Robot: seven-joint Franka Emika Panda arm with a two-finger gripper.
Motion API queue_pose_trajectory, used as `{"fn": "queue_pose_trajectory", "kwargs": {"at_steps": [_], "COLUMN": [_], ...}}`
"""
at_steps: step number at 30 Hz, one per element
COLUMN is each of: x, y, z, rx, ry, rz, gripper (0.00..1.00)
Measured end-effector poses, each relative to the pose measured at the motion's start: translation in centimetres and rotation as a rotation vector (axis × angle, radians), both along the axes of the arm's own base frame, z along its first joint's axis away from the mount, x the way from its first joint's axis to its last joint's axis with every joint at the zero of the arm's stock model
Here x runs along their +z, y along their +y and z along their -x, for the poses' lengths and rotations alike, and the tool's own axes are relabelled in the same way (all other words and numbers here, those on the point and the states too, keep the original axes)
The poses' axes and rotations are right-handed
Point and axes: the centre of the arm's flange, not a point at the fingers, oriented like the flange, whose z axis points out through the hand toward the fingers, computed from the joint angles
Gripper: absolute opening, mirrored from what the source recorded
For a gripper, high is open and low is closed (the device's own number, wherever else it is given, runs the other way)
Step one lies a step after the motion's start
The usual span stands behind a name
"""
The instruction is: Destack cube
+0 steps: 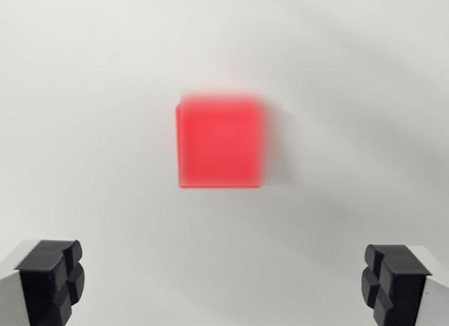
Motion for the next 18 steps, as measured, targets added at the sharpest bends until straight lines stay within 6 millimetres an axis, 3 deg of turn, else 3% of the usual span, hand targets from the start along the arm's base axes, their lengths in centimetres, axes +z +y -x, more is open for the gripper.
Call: {"fn": "queue_pose_trajectory", "kwargs": {"at_steps": [18], "x": [7.3], "y": [0.0], "z": [0.0], "rx": [-0.001], "ry": [-0.001], "rz": [0.001], "gripper": [1.00]}}
